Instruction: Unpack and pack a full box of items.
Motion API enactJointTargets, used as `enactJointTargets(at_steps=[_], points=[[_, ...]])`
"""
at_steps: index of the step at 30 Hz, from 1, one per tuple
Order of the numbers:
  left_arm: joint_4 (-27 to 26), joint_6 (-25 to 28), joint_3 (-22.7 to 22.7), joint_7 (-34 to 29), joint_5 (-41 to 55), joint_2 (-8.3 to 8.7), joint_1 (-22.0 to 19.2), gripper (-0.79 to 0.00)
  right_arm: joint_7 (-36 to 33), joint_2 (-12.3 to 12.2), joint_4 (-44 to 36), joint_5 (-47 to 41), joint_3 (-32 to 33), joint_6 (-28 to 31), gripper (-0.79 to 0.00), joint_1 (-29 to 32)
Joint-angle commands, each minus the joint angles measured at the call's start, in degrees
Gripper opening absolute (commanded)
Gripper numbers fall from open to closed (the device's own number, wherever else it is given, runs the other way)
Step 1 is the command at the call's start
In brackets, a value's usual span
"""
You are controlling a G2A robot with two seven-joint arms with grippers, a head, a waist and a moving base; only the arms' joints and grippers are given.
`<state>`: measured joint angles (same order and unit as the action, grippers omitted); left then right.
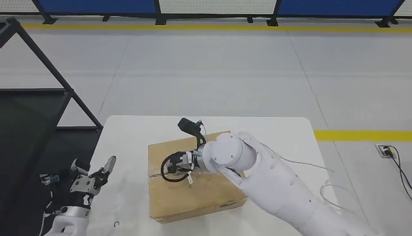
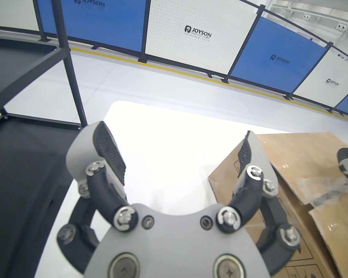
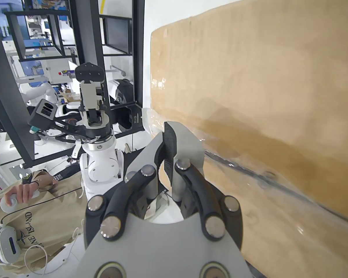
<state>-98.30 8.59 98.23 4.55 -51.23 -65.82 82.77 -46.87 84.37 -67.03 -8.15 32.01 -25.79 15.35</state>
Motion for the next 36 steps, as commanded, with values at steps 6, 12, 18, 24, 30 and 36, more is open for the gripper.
enactJointTargets(at_steps=[6,12,18,24,30,36], points=[[-0.05,1.04,0.22,-0.75,0.08,-0.05,0.03,0.000,-1.44,4.85,9.22,-3.25,-4.63,2.95,-0.785,-3.52],[0.20,1.98,0.04,-1.58,-0.22,-0.06,-0.58,0.000,-1.60,6.47,13.40,-3.93,-4.68,2.85,-0.785,-4.13],[0.62,2.74,-0.36,-2.38,-0.62,-0.09,-1.23,0.000,-1.90,5.73,12.81,-2.59,-2.46,1.45,-0.785,-3.33],[0.80,3.21,-1.09,-3.06,-1.24,-0.14,-2.10,0.000,-2.52,3.62,8.63,0.35,0.79,-1.19,-0.785,-1.12],[0.98,3.44,-1.77,-3.63,-1.87,-0.19,-2.86,0.000,-5.00,1.00,2.87,4.51,3.86,-4.94,-0.785,2.11],[1.28,3.55,-2.61,-4.15,-2.41,-0.27,-3.50,0.000,-6.21,-1.63,-2.54,8.28,7.90,-8.10,-0.785,5.88]])
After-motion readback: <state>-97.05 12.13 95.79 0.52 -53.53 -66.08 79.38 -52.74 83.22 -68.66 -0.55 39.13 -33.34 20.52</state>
